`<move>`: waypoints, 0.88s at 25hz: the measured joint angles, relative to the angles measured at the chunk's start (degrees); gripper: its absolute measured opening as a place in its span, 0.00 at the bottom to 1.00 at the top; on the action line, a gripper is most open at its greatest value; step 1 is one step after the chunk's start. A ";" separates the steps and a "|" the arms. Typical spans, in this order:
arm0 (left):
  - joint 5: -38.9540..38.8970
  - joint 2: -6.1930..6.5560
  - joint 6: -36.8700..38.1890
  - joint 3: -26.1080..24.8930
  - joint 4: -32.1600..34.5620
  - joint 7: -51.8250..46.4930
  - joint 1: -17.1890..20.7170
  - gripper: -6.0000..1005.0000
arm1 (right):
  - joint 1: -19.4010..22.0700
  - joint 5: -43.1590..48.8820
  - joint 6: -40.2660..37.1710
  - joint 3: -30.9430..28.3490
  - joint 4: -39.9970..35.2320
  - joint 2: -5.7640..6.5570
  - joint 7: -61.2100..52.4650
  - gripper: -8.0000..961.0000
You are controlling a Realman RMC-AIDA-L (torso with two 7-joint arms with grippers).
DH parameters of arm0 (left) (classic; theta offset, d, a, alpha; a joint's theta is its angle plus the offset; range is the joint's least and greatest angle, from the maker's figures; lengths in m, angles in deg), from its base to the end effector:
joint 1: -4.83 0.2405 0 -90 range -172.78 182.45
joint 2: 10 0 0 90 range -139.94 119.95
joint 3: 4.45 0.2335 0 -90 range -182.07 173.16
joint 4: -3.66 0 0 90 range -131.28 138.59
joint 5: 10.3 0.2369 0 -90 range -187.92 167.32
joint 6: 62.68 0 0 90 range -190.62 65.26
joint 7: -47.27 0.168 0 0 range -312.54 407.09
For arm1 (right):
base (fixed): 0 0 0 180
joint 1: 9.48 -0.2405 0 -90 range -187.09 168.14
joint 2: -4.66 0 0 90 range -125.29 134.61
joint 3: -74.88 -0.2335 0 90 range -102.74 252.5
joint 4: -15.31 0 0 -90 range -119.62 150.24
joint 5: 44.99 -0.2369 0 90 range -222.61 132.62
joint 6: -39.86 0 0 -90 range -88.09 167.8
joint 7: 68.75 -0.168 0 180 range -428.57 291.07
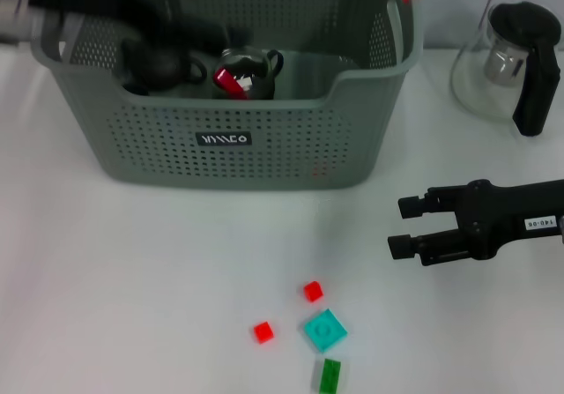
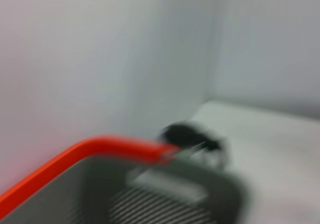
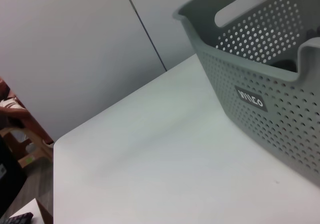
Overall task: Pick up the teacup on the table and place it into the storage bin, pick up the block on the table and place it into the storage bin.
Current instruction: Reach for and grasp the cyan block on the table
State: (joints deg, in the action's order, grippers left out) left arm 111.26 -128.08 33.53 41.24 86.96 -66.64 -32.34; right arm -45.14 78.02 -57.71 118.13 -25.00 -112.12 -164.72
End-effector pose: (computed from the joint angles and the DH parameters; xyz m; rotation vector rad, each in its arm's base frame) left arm -0.1096 0.3938 0.1155 -2.6687 -0.3448 -0.3677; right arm 0.2271 0.3470 -0.0050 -2.9687 0.8483 0.5247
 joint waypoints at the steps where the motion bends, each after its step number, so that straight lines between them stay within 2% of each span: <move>1: -4.04 -0.87 3.30 0.01 1.24 2.36 2.24 0.92 | -0.06 0.09 -0.26 0.09 -0.13 0.03 0.18 0.90; 3: -9.19 -2.30 7.50 0.00 1.79 6.52 5.55 0.92 | -0.29 0.30 -1.03 0.26 -0.38 0.32 0.73 0.90; 6: -13.31 -3.77 11.94 0.02 0.30 11.56 8.98 0.92 | -0.72 0.42 -2.61 0.78 -0.51 1.23 1.66 0.90; 10: -17.79 -4.69 16.96 0.75 -3.66 18.46 12.39 0.92 | -1.72 0.57 -3.92 3.43 -0.63 2.84 2.85 0.90; 14: -19.87 -5.19 18.72 4.37 -8.49 27.50 15.81 0.92 | -3.03 0.98 -3.94 6.88 -0.92 3.89 4.14 0.90; 17: -19.79 -5.59 19.18 5.50 -11.81 31.86 16.39 0.92 | -4.80 3.31 -4.01 7.77 -1.75 3.78 4.82 0.90; 22: -17.62 -5.97 18.30 6.13 -16.73 37.06 16.35 0.92 | -8.68 7.56 -4.67 9.26 -3.57 2.68 4.99 0.90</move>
State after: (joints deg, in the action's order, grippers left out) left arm 93.64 -134.05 51.83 47.36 70.24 -29.58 -15.98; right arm -53.82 85.58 -62.38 127.39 -28.56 -109.44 -159.73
